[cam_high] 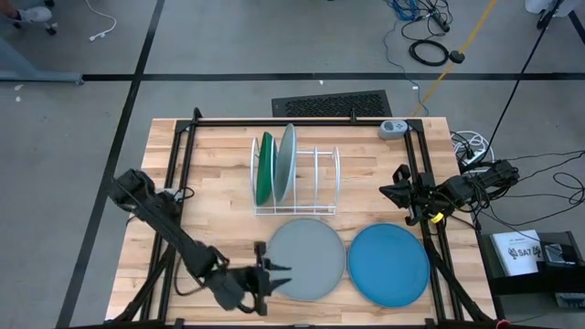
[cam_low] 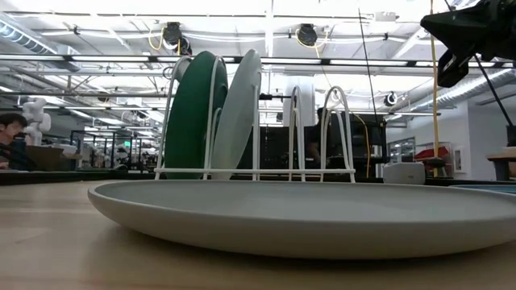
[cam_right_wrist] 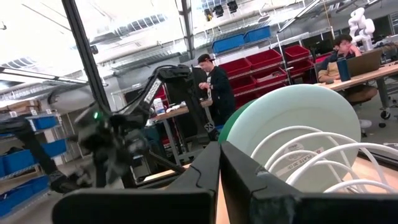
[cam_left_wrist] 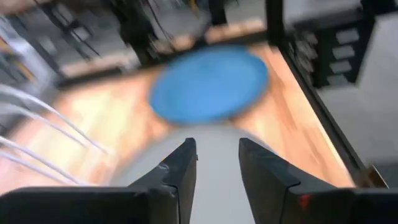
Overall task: Sort dishes
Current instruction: Put the gray plate in the dish rack
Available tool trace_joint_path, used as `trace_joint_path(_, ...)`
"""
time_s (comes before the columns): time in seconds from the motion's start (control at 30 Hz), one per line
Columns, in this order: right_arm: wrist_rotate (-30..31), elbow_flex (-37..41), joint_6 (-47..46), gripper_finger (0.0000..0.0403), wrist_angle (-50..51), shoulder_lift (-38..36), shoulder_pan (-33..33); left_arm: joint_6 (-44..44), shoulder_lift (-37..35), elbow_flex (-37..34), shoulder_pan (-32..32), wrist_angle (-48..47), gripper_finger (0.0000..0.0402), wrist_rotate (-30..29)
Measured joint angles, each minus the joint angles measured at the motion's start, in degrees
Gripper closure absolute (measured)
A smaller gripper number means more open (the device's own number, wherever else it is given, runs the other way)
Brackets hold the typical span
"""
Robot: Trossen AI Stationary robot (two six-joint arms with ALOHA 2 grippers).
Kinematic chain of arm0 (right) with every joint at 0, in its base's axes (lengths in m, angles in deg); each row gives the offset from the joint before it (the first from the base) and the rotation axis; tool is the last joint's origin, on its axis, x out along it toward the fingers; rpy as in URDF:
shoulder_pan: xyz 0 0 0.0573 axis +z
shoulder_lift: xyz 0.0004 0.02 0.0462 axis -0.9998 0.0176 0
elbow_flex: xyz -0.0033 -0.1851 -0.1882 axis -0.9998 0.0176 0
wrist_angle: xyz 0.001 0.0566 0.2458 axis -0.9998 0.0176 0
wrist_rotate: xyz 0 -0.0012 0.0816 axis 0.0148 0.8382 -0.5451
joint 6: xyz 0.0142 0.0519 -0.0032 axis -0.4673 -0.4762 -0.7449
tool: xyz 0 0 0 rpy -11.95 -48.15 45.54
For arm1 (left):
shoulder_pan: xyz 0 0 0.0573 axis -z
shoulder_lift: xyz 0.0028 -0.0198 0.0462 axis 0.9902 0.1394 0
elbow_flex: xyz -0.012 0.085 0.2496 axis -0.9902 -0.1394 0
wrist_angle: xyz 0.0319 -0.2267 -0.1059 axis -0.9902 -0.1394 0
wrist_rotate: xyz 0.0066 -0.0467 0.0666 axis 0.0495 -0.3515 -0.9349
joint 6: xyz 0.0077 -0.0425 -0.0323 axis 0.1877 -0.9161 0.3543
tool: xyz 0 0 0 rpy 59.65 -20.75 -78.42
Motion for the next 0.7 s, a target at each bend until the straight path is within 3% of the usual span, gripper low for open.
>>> trace_joint_path(0.2,0.0,0.0,0.0,0.0394,0.0,0.0,0.0,-11.1,6.8,9.8,0.6,-19.4,0.0232,4.5)
trace_joint_path(0.43,0.0,0.0,0.0,0.0394,0.0,0.0,0.0,-15.5,17.0,25.7,0.0,-44.2,0.0210,14.1)
trace_joint_path(0.7,0.0,0.0,0.0,0.0394,-0.1,0.0,0.0,-15.4,25.1,31.4,-1.5,-49.1,0.0241,21.7)
